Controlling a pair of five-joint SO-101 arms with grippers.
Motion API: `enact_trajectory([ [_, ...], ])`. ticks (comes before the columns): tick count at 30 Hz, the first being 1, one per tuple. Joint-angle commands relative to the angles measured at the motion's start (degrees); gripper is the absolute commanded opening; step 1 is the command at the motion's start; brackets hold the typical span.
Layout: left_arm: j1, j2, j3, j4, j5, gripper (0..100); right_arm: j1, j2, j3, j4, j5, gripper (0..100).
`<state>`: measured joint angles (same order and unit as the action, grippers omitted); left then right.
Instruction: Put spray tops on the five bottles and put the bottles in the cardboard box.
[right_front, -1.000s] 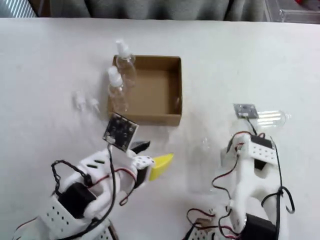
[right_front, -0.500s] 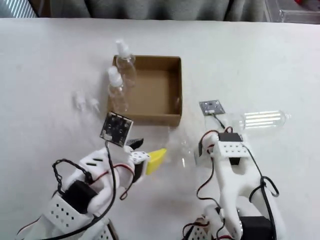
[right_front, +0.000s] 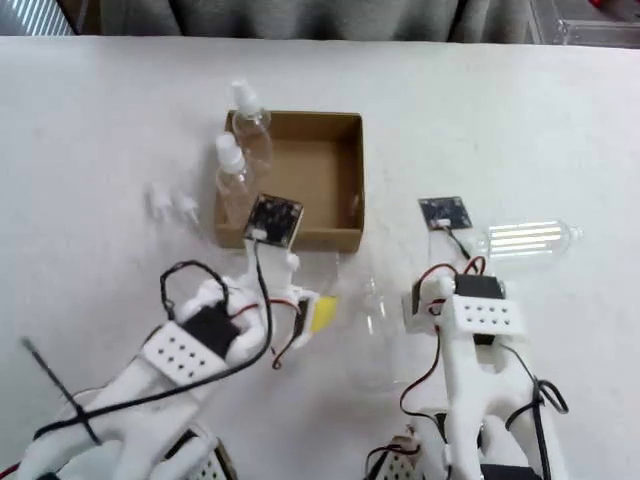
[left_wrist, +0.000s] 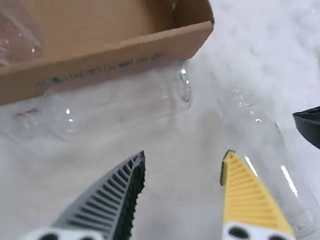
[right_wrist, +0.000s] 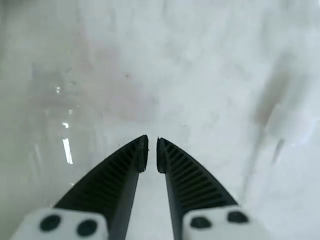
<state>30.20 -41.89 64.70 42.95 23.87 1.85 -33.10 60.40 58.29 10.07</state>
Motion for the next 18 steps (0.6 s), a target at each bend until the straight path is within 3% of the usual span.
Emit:
enact_trajectory([
  [1,2.33,2.24,-6.33,-0.97,4.75,25,2.68,-1.54,-0.35,0.22,0.00,1.5],
  [9,9.71,2.77,-6.77,-6.59,12.22,25,6.90,-1.45,-0.09,-1.71,0.18,1.5],
  [14,10.42,3.21,-7.12,-6.42,14.33,38,6.90,-1.45,0.35,-1.54,2.55,1.5],
  [18,10.51,11.21,-10.81,-6.51,16.44,39,6.90,-1.45,0.70,-1.63,2.81,1.5],
])
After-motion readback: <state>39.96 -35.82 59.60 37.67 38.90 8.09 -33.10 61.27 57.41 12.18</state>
